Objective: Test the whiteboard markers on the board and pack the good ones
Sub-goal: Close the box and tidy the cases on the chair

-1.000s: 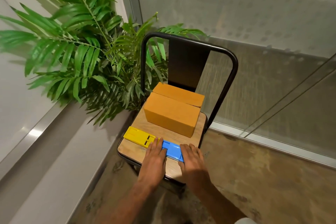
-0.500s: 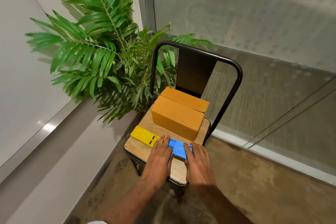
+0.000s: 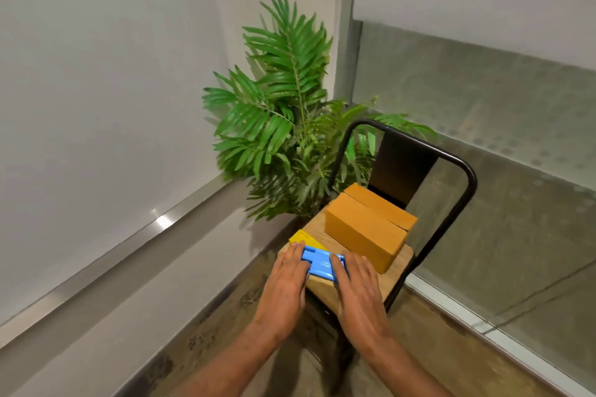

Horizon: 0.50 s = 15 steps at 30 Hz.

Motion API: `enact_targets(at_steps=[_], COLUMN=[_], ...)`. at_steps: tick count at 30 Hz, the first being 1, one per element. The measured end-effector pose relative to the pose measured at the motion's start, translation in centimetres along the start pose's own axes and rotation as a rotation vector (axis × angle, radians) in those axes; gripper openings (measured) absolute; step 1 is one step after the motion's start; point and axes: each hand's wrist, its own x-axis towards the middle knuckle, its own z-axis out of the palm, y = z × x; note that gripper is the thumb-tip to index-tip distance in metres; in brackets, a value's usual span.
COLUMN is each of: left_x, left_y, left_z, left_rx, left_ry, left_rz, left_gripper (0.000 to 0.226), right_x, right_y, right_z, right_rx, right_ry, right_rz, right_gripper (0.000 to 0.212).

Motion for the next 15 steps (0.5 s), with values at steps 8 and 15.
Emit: enact_targets(at_steps=[8,15], left_x=[-7.0,-15.4], left_y=[-3.9,-9.2], left_z=[-10.5,-19.7], left_rx=[0.006,0.059], left_ry=[0.137,0.166], left_rz=[-0.185,-0.351], left_gripper=[0.055,0.048], right_x=[-0.6,-2.8], right_y=[-11.6,-23.9], right_z=[-0.8,-0.1], right_rx=[0.037,0.028], right_ry=[0.025,0.05], right_rz=[-0.219,-0.398], right_gripper=[0.088,0.086])
